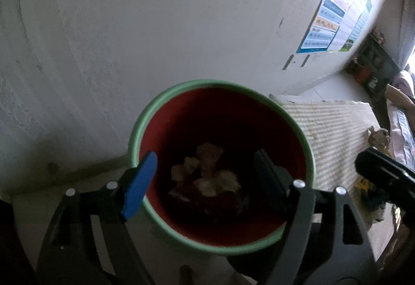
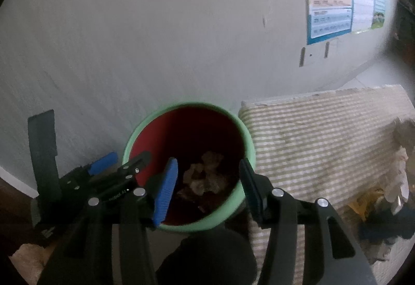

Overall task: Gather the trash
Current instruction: 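Move both open tools back over the trash on the table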

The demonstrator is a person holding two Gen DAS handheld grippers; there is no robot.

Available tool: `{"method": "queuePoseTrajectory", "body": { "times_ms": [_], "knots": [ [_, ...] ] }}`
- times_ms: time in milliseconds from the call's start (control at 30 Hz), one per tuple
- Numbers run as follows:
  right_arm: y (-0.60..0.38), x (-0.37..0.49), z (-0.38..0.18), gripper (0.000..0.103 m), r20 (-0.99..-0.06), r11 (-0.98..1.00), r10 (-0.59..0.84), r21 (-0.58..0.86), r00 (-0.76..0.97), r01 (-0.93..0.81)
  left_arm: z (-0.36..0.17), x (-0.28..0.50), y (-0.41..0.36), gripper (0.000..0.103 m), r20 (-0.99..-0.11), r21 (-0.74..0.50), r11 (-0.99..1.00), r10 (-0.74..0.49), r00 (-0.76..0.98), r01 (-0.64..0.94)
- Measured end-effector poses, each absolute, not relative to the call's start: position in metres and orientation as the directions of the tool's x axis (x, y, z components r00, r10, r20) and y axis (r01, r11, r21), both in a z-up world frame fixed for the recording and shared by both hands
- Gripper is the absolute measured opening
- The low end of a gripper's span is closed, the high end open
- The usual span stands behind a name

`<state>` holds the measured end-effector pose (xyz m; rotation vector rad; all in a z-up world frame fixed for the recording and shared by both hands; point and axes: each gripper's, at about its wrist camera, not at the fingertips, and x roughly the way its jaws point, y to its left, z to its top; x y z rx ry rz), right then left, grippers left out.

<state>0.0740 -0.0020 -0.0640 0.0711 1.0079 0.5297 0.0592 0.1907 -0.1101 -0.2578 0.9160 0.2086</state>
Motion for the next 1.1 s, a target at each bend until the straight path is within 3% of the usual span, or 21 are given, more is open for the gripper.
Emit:
{"method": "queuePoseTrajectory", "body": {
  "times_ms": [233, 567, 900, 1100],
  "knots": [
    [-0.073, 0.045, -0.065, 0.049, -0.796, 0.926, 0.365, 0.254, 0.483, -0.28, -0.098, 0.056, 0.155, 0.075, -0.793, -0.145, 0.967, 0.014, 0.609, -0.211],
    [-0.241, 0.009, -0.123, 0.051, -0.89, 0.984, 0.01, 0.091, 0.455, 0.155, -0.088, 0.059, 0.079, 0.075, -0.788, -0.12, 0.991, -0.059, 0.613, -0.059],
    [-0.248, 0.026, -0.138, 0.064, -0.885, 0.97, 0.096, 0.187, 0.456, 0.159, -0.088, 0.087, -0.024, 0.075, -0.797, -0.158, 0.974, -0.222, 0.562, 0.16],
    [-0.241, 0.039, -0.15, 0.063, -0.905, 0.982, 0.051, 0.123, 0.423, 0.145, -0.092, 0.123, -0.106, 0.074, -0.807, -0.146, 0.936, -0.3, 0.509, 0.321]
  ]
}}
